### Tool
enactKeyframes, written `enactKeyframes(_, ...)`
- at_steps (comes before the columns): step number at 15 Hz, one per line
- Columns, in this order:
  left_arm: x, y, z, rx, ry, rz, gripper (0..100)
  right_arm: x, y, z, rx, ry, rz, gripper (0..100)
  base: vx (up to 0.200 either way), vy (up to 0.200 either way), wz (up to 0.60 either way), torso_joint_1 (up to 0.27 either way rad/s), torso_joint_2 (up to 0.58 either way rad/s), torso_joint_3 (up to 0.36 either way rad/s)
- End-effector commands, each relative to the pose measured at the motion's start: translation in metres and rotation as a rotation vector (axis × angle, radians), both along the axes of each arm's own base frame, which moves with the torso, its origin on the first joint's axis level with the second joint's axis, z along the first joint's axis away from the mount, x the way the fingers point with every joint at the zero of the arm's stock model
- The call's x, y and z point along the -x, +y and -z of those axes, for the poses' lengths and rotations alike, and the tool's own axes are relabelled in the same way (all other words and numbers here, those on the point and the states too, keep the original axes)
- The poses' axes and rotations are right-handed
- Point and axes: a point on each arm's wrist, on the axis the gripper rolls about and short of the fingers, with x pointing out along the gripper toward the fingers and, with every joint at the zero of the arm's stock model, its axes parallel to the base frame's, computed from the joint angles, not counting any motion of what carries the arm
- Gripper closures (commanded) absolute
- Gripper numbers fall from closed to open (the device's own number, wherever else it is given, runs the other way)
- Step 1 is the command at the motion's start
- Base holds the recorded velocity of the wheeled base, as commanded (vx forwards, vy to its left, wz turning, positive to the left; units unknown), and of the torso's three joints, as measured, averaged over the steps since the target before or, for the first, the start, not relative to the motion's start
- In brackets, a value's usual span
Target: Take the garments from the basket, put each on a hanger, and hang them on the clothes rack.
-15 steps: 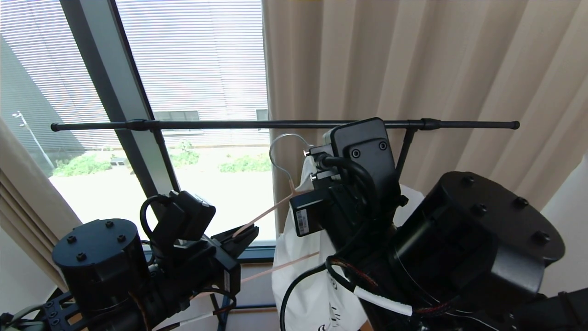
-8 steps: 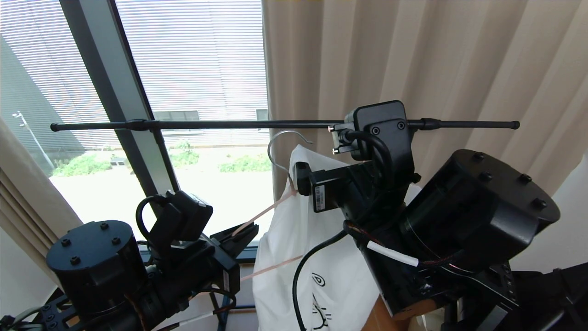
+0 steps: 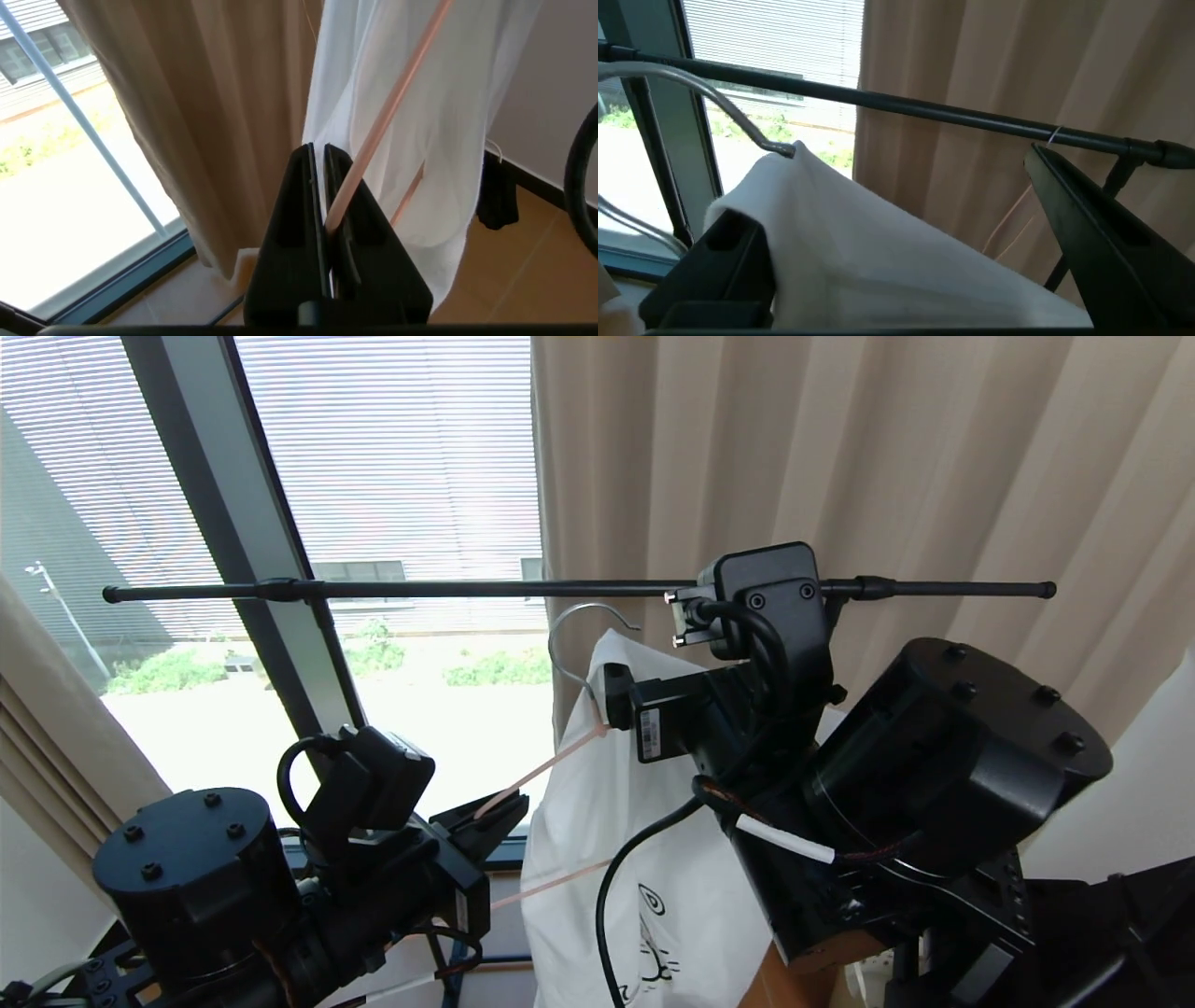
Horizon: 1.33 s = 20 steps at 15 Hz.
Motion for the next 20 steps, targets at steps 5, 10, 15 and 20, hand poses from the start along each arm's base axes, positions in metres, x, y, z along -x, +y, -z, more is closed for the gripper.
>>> enactKeyframes(5,-0.003,0.001,-0.002,0.008,-0.008,-0.012,100,0.005,0.01,0.013,0.034,0.022,-0.025,0,0.0,0.0,0.0,0.0,0.0,0.0)
enactKeyframes(10,-0.008,0.004,-0.001,0.011,-0.004,-0.037,100,0.006,0.01,0.013,0.035,0.022,-0.028,0,0.0,0.0,0.0,0.0,0.0,0.0)
enactKeyframes(15,-0.014,0.008,0.001,0.008,0.0,-0.062,100,0.008,0.009,0.009,0.024,0.014,-0.031,0,0.0,0.0,0.0,0.0,0.0,0.0)
enactKeyframes(20,-0.017,0.006,0.005,-0.002,-0.002,-0.064,100,0.009,0.007,0.007,0.019,0.013,-0.03,0,0.0,0.0,0.0,0.0,0.0,0.0)
